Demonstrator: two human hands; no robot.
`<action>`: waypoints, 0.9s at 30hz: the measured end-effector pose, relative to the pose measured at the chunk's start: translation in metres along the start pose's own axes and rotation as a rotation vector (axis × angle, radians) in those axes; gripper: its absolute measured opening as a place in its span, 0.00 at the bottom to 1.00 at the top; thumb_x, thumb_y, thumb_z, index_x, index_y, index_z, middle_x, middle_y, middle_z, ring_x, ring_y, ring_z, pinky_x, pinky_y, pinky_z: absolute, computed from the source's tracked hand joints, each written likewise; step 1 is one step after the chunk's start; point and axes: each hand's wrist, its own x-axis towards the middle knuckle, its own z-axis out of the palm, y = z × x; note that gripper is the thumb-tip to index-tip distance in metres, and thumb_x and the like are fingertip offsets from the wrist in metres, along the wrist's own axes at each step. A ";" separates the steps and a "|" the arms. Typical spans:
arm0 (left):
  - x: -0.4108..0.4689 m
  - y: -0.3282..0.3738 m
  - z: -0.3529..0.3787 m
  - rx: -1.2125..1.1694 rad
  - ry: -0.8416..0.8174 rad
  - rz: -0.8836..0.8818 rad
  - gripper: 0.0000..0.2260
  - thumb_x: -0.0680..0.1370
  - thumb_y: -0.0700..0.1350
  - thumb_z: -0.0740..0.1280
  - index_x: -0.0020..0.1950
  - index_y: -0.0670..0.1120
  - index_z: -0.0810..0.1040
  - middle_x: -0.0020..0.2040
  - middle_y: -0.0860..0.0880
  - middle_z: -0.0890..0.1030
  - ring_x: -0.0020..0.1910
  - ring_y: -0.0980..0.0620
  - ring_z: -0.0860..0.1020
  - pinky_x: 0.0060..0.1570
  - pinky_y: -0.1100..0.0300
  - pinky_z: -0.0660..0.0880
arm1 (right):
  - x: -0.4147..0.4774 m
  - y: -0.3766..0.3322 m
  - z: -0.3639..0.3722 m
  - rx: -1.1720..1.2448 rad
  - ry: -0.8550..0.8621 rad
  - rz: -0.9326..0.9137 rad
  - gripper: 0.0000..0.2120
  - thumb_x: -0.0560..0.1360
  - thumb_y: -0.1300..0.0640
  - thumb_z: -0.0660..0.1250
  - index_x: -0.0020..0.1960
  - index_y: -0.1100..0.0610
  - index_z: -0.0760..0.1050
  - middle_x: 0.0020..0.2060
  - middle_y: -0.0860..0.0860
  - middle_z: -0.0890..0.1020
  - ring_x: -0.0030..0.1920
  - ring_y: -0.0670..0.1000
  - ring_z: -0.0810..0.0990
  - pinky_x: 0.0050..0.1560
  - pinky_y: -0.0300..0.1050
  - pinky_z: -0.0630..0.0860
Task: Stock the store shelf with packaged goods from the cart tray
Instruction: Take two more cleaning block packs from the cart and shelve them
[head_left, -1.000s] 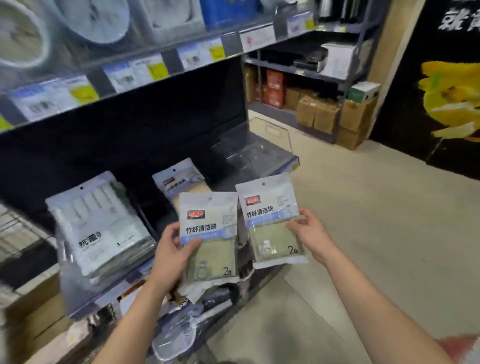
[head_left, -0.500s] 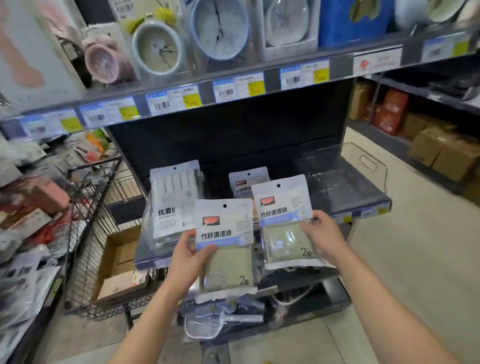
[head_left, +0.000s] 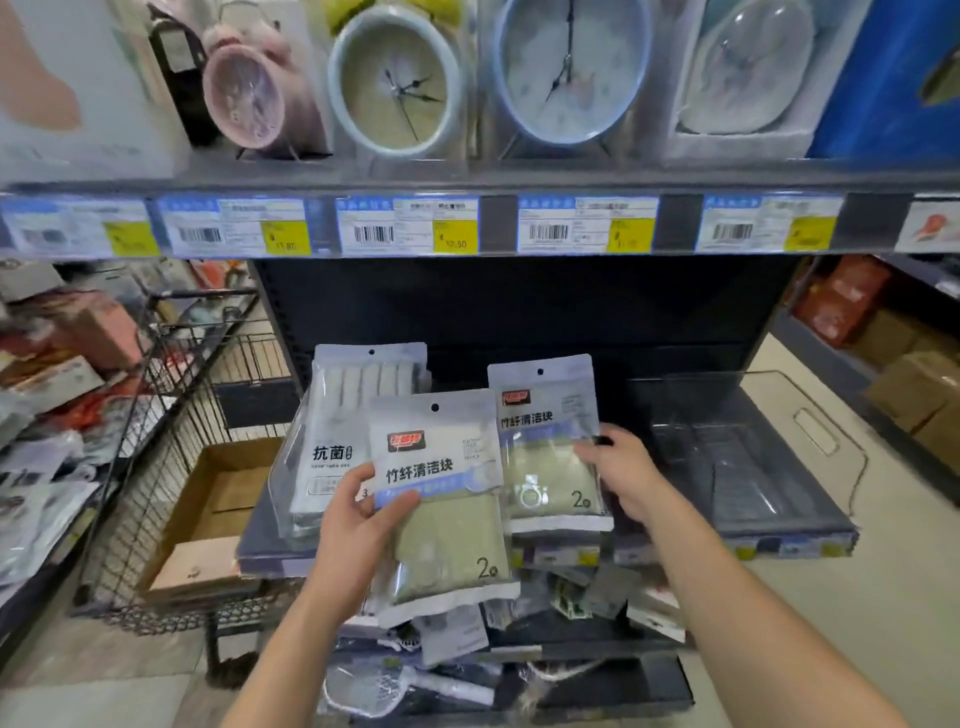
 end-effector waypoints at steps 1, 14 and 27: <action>0.004 0.000 0.002 -0.011 0.000 0.001 0.18 0.78 0.37 0.74 0.62 0.53 0.74 0.48 0.45 0.89 0.44 0.45 0.88 0.40 0.54 0.83 | 0.009 0.001 0.002 -0.004 -0.012 0.006 0.15 0.76 0.65 0.72 0.62 0.56 0.77 0.49 0.55 0.85 0.47 0.54 0.85 0.40 0.45 0.80; 0.033 -0.012 0.060 0.028 0.046 -0.044 0.18 0.78 0.37 0.74 0.64 0.50 0.75 0.48 0.43 0.89 0.46 0.43 0.88 0.47 0.48 0.83 | 0.052 0.024 0.005 -0.446 0.063 -0.059 0.20 0.77 0.54 0.73 0.67 0.58 0.78 0.55 0.53 0.83 0.56 0.56 0.82 0.54 0.46 0.78; 0.083 -0.035 0.133 0.118 0.111 -0.057 0.24 0.76 0.40 0.77 0.69 0.45 0.72 0.54 0.47 0.86 0.48 0.52 0.87 0.45 0.58 0.83 | 0.029 0.019 -0.007 -0.191 -0.059 -0.168 0.12 0.76 0.51 0.74 0.54 0.43 0.73 0.44 0.48 0.83 0.47 0.50 0.83 0.52 0.53 0.81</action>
